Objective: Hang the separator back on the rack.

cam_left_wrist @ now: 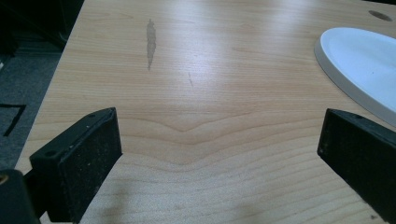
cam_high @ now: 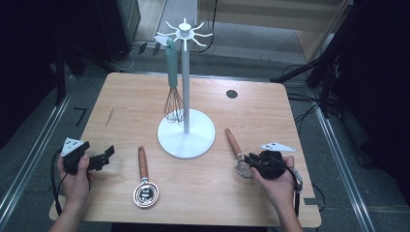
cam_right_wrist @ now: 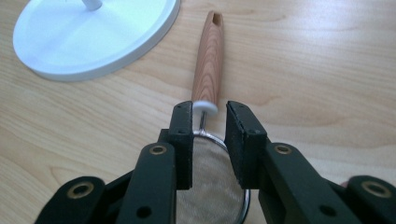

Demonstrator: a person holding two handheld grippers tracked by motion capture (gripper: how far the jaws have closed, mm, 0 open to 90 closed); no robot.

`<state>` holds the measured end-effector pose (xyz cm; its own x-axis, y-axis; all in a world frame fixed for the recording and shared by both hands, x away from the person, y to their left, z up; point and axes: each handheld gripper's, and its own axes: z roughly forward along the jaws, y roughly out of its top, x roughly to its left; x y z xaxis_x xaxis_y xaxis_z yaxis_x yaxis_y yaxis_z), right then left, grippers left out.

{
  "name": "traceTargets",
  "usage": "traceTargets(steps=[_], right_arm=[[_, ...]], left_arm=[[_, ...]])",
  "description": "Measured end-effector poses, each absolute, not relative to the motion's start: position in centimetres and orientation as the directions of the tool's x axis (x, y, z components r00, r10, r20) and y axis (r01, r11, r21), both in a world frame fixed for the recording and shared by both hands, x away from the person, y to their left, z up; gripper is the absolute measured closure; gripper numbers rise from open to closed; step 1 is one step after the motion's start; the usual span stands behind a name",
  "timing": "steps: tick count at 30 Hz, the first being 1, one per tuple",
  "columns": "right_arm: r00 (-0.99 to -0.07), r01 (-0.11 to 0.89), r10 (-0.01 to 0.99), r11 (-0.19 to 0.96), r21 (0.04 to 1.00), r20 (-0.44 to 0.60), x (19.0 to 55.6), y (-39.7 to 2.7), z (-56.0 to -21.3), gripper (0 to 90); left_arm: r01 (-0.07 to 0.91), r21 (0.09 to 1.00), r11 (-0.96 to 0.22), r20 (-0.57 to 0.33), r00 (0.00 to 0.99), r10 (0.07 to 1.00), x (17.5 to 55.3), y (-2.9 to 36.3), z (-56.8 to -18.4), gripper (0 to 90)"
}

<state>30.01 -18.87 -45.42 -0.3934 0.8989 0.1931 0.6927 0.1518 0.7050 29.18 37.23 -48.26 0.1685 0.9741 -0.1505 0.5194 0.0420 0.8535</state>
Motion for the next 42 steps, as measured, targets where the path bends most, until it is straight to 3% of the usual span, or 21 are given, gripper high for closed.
traceTargets(steps=[14, 42], right_arm=[[-0.388, 0.742, 0.891, 0.15, 0.653, 0.235, 33.0, -17.7, -44.9, 63.5], [-0.29, 0.875, 0.895, 0.104, 0.473, 0.339, 37.6, -16.4, -46.4, 64.5]], left_arm=[[0.52, 0.853, 0.046, -0.154, 0.167, 0.974, 29.2, 37.3, -48.3, 0.2], [0.519, 0.853, 0.052, -0.16, 0.167, 0.973, 29.2, 37.3, -48.3, 0.2]])
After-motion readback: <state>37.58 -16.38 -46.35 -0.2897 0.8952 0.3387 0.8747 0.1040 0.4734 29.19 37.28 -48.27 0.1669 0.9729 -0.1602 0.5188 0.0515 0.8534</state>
